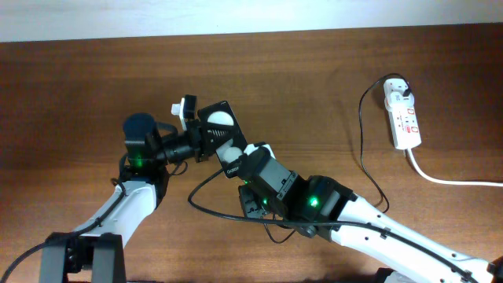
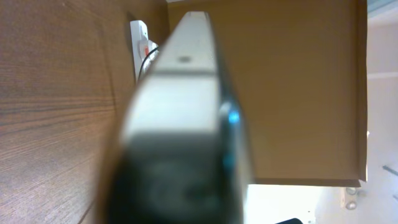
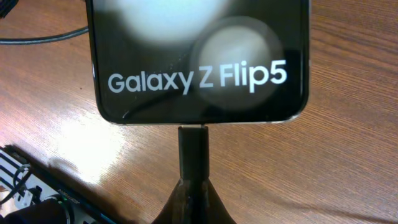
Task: Plug charger to phone and switch on socket
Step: 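Release the cable plug with the right gripper and move it to the power strip, then lower the phone with the left gripper and lay it flat on the table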
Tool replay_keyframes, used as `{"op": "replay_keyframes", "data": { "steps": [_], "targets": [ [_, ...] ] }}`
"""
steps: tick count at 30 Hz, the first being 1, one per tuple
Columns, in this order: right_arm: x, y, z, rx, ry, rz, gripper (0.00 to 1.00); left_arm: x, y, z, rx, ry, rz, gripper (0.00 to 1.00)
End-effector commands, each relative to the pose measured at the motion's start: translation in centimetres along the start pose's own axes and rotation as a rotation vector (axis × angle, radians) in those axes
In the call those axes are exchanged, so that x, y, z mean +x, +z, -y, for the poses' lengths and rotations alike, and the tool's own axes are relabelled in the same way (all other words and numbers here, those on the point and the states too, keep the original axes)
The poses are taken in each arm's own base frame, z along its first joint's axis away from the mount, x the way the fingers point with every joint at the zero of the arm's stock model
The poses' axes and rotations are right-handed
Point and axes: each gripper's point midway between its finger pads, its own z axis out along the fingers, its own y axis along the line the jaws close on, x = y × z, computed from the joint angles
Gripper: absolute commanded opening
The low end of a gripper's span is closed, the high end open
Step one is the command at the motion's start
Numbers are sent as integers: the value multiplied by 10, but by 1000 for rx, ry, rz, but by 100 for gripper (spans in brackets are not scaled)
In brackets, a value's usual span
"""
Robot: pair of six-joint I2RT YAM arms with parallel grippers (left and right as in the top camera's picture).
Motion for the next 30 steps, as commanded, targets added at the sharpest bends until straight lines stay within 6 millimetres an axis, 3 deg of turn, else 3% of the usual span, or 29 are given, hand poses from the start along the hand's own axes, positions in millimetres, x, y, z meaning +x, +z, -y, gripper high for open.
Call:
{"op": "replay_keyframes", "data": {
  "steps": [1, 6, 9, 14, 16, 19, 24, 25, 27, 30],
  "targets": [
    [-24, -2, -7, -20, -13, 91, 4, 41, 16, 14, 66, 69, -195, 0],
    [-42, -14, -18, -47, -49, 143, 4, 65, 23, 18, 91, 67, -290, 0],
    [-48, -20, -23, -59, -56, 161, 5, 73, 23, 9, 82, 42, -298, 0],
    [-45, -34, -21, -61, -59, 166, 28, 70, 24, 6, 74, 77, -273, 0],
    [-41, -51, -16, -58, -62, 175, 37, 65, 25, 4, 69, 134, -244, 0],
    [-40, -89, 11, 41, -49, 255, 54, 65, 25, 4, 81, 229, -241, 0],
    [-40, -189, 52, 92, 9, 526, 82, 59, 34, 9, 82, 335, -187, 0],
    [-38, -203, 58, 93, 21, 569, 98, 57, 37, 12, 85, 361, -169, 0],
    [-31, -221, 67, 94, 34, 608, 99, 48, 44, 15, 65, 379, -118, 0],
    [-20, -219, 75, 120, 24, 572, 99, 34, 49, 22, 43, 403, -78, 0]
  ]
}}
